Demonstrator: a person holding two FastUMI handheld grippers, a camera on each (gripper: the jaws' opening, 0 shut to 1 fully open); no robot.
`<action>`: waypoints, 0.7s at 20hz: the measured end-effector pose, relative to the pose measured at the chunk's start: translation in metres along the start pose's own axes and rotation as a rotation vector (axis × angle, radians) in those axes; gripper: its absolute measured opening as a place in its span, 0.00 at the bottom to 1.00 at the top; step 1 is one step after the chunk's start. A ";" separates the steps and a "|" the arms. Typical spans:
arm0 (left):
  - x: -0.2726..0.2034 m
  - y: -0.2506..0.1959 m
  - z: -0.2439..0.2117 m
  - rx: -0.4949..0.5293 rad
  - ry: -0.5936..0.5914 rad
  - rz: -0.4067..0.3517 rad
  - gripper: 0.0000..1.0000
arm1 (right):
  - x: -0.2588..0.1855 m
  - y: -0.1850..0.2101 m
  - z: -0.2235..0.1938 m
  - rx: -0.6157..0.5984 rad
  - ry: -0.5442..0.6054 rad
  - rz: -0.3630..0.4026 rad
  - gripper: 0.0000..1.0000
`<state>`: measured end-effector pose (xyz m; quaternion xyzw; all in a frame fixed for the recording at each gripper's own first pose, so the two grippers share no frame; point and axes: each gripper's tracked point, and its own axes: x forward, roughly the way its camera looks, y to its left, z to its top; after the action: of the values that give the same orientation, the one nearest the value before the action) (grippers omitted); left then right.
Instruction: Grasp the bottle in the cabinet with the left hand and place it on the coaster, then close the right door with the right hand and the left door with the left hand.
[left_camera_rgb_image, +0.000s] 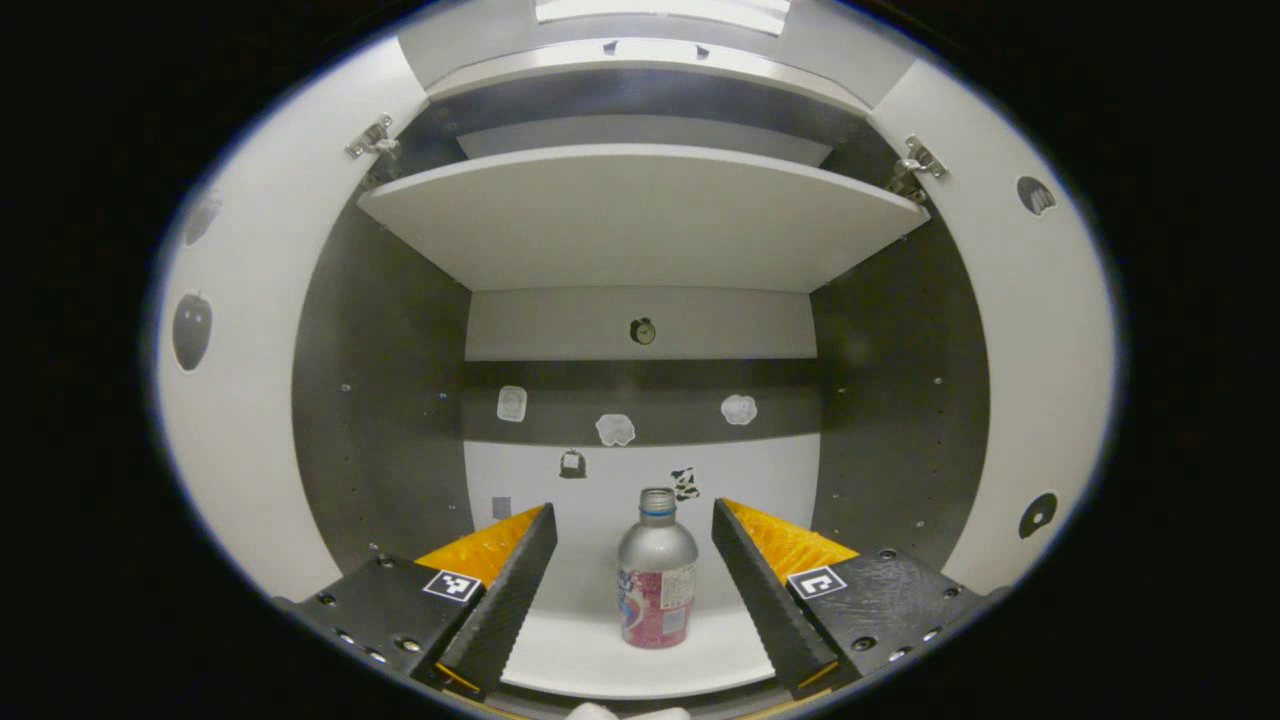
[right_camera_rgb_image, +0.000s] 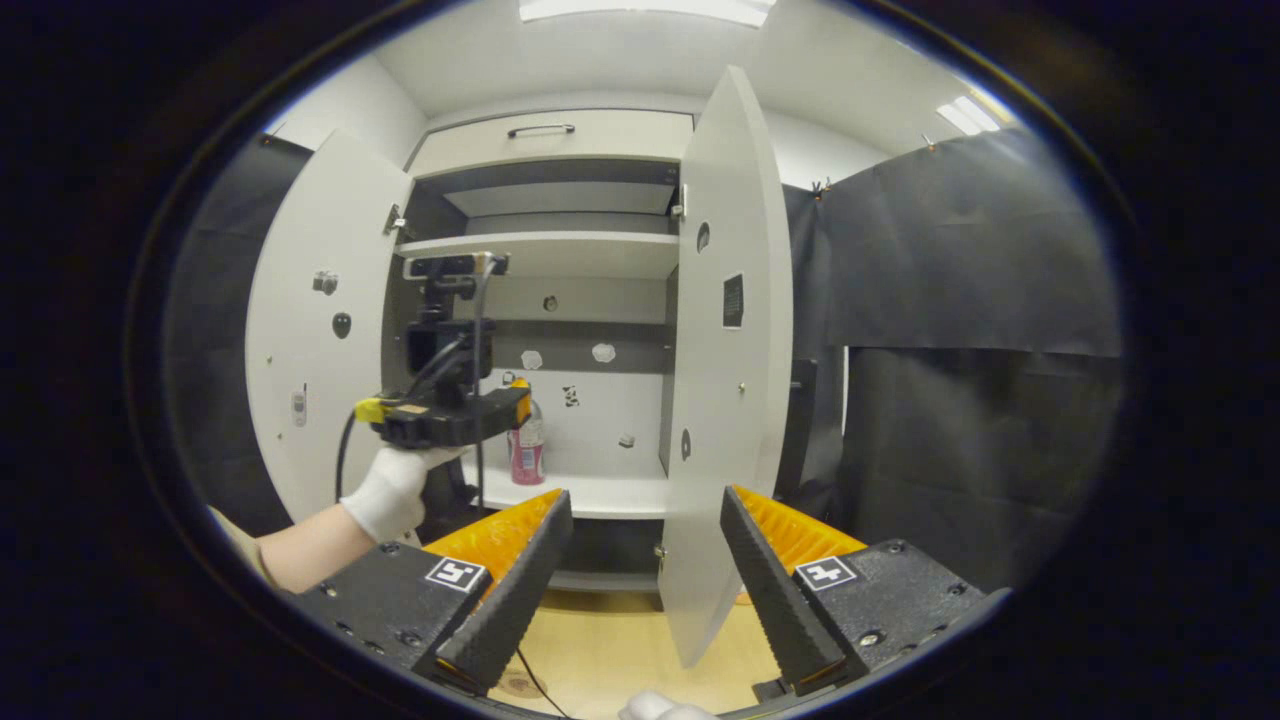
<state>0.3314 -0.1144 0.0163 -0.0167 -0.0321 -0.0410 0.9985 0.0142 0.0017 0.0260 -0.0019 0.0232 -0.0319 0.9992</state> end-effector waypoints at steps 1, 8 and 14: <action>0.011 -0.002 -0.008 0.002 0.011 0.006 0.95 | 0.002 0.001 -0.001 -0.004 0.005 0.003 0.98; 0.058 -0.014 -0.062 0.007 0.106 0.025 0.96 | 0.011 -0.001 -0.014 -0.018 0.059 -0.012 0.98; 0.061 -0.012 -0.068 0.039 0.146 0.026 0.82 | 0.009 -0.009 -0.011 -0.007 0.048 -0.009 0.99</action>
<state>0.3957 -0.1341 -0.0476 0.0055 0.0402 -0.0287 0.9988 0.0221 -0.0076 0.0143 -0.0046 0.0471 -0.0362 0.9982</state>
